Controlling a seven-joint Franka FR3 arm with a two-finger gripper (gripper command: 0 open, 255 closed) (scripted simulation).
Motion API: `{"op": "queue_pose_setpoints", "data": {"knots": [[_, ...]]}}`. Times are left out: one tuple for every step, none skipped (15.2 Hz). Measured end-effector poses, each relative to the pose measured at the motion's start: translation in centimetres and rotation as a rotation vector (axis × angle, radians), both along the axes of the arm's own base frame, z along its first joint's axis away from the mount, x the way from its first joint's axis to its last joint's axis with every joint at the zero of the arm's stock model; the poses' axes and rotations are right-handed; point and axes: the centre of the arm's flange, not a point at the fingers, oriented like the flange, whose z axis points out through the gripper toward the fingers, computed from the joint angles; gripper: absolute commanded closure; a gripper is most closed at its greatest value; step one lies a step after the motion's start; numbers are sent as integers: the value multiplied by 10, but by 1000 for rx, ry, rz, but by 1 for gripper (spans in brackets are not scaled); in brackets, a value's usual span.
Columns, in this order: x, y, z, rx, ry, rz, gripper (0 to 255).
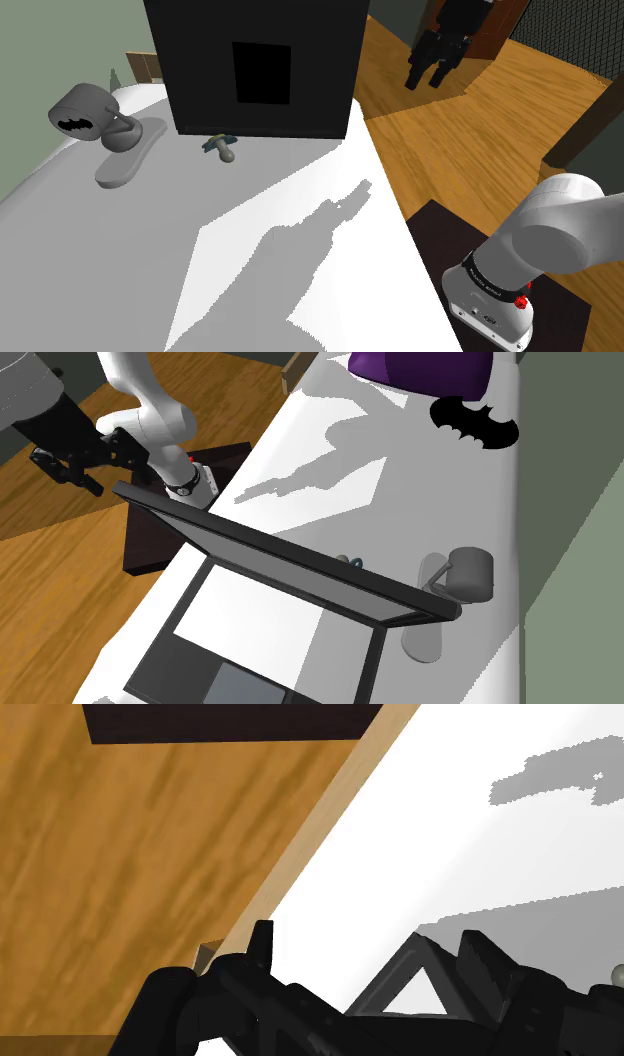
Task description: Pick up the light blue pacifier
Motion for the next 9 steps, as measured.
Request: {"op": "queue_pose_setpoints", "data": {"knots": [[0,0,0,0,0,0,0],[1,5,-1,-1,-2,-3,0],[2,15,-1,-4,-5,-7,0],[7,25,-4,-6,-7,-13,0],[12,38,-7,-9,-11,-19,0],[15,51,-11,-12,-15,-25,0],[21,63,-12,-14,-19,-32,0],[23,76,-15,-17,-22,-38,0],[27,88,-18,-20,-26,-45,0]]}}
